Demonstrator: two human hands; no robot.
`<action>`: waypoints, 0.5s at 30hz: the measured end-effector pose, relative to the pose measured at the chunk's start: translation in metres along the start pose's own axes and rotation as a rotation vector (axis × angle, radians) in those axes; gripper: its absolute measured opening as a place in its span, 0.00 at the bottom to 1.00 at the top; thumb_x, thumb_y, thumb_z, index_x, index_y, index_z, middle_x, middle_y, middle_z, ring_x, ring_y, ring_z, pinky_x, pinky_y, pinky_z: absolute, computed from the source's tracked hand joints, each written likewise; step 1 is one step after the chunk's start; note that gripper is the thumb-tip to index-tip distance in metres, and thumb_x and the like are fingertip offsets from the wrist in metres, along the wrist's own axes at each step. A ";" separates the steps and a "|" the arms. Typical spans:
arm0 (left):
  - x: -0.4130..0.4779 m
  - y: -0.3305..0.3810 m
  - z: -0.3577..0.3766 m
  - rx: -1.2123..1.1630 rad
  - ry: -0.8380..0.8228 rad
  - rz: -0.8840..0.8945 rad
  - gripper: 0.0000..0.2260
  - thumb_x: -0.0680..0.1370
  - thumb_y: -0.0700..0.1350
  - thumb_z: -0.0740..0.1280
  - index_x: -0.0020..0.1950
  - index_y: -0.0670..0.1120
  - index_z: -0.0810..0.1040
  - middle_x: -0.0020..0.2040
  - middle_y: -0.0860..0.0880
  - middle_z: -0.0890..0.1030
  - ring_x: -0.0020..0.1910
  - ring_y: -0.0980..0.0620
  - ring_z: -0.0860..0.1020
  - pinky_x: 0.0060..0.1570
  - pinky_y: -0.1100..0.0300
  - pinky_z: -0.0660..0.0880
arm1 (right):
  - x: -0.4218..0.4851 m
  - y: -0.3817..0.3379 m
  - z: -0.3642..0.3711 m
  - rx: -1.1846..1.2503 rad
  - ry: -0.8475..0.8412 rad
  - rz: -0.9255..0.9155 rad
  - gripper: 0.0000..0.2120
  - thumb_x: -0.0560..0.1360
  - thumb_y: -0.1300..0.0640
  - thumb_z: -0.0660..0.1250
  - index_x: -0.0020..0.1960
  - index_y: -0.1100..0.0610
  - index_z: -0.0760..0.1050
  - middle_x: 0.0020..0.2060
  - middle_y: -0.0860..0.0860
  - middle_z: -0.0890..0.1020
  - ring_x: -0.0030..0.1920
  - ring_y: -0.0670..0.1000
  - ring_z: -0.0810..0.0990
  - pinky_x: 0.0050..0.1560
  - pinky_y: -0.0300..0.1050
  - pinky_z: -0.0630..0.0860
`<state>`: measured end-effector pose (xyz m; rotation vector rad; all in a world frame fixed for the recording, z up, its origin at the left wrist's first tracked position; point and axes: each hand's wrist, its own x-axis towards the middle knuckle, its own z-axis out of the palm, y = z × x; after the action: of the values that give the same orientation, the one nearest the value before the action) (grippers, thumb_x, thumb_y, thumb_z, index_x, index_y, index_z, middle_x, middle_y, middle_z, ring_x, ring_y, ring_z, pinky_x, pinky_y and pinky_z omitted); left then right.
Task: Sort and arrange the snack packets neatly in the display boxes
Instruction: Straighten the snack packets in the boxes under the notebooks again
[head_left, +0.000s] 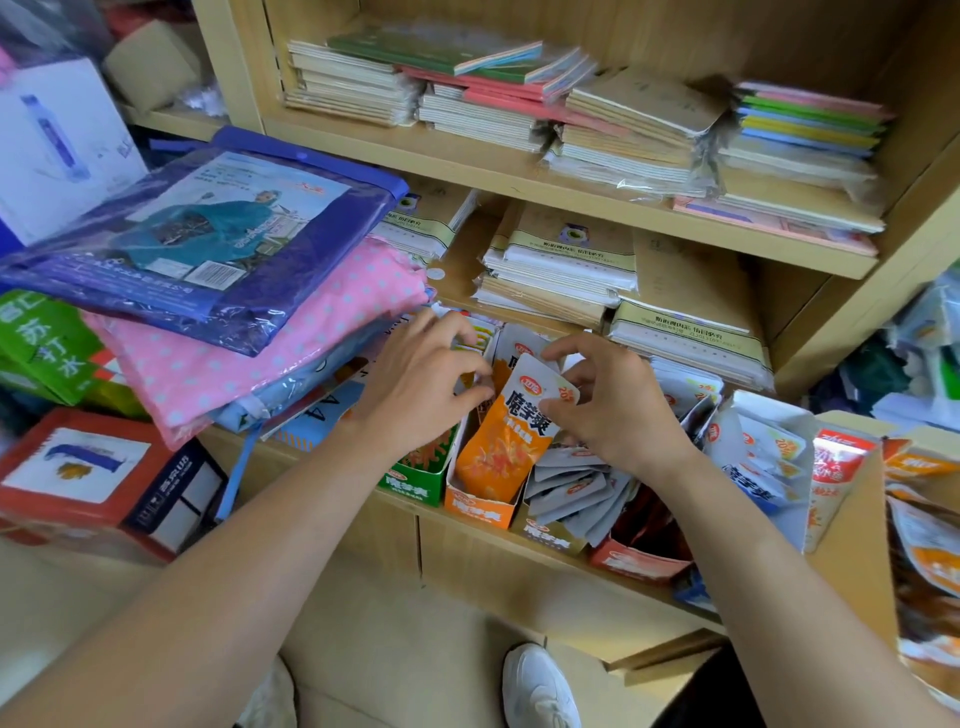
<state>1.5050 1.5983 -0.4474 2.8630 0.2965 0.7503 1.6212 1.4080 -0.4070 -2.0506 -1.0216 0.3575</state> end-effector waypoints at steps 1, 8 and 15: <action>0.000 0.001 0.002 -0.037 0.028 -0.021 0.08 0.74 0.52 0.75 0.49 0.51 0.87 0.53 0.51 0.76 0.52 0.47 0.73 0.45 0.46 0.76 | 0.000 0.001 0.000 0.002 0.007 0.002 0.16 0.74 0.63 0.74 0.56 0.49 0.74 0.42 0.53 0.84 0.32 0.54 0.85 0.30 0.58 0.82; 0.001 0.007 -0.002 -0.236 0.121 -0.225 0.12 0.73 0.43 0.76 0.56 0.51 0.84 0.41 0.54 0.86 0.39 0.56 0.83 0.43 0.52 0.82 | 0.000 0.003 -0.003 -0.013 0.023 -0.014 0.18 0.74 0.63 0.74 0.58 0.49 0.73 0.42 0.54 0.84 0.29 0.55 0.83 0.31 0.58 0.81; 0.001 0.018 -0.008 -0.310 0.195 -0.377 0.09 0.73 0.40 0.76 0.52 0.46 0.87 0.40 0.50 0.87 0.41 0.55 0.85 0.50 0.52 0.82 | 0.000 0.006 -0.003 -0.051 0.038 -0.033 0.18 0.74 0.62 0.74 0.60 0.49 0.74 0.42 0.54 0.84 0.27 0.53 0.82 0.33 0.57 0.81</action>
<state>1.5041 1.5820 -0.4363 2.3528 0.6593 0.9046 1.6267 1.4041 -0.4096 -2.0759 -1.0501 0.2768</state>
